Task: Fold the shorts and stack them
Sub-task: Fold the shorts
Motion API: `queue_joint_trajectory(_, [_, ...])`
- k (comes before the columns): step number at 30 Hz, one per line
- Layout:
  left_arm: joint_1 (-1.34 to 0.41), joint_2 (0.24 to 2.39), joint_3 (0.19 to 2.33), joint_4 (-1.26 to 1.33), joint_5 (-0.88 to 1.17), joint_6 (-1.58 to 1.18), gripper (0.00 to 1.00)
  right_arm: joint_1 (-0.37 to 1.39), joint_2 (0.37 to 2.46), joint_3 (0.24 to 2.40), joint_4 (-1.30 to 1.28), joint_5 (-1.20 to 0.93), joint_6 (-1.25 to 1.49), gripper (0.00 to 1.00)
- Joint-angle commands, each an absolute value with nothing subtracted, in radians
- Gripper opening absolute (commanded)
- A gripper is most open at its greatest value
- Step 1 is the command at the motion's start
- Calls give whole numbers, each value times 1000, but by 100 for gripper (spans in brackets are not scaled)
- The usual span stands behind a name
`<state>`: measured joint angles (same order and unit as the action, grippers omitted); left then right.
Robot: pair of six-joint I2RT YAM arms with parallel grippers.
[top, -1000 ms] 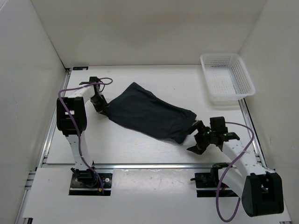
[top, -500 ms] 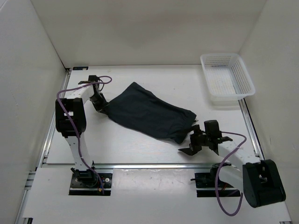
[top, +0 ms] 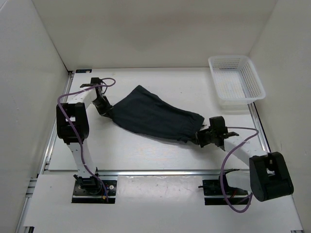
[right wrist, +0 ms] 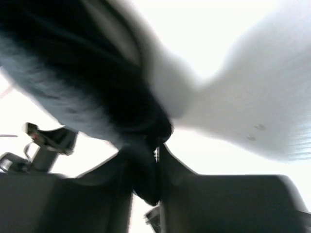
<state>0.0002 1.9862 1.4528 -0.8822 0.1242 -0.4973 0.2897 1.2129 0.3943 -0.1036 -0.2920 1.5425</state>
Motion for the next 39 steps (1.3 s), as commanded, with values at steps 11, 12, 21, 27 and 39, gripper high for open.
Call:
queue_joint_trajectory(11, [48, 1950, 1962, -1075, 235, -497, 10, 83, 1533, 1180, -494, -222, 984, 0])
queue_joint_trajectory(12, [48, 1959, 2017, -1094, 257, -497, 10, 74, 1558, 1309, -520, -222, 957, 0])
queue_joint_trajectory(21, [66, 1813, 1924, -1072, 267, -506, 10, 107, 1510, 1343, -617, -242, 698, 0])
queue_joint_trajectory(27, [75, 1516, 1299, -940, 164, -541, 10, 204, 1469, 1160, -686, -290, 407, 0])
queue_joint_trajectory(39, [75, 1546, 1234, -916, 85, -511, 75, 209, 1352, 991, -792, -85, 506, 84])
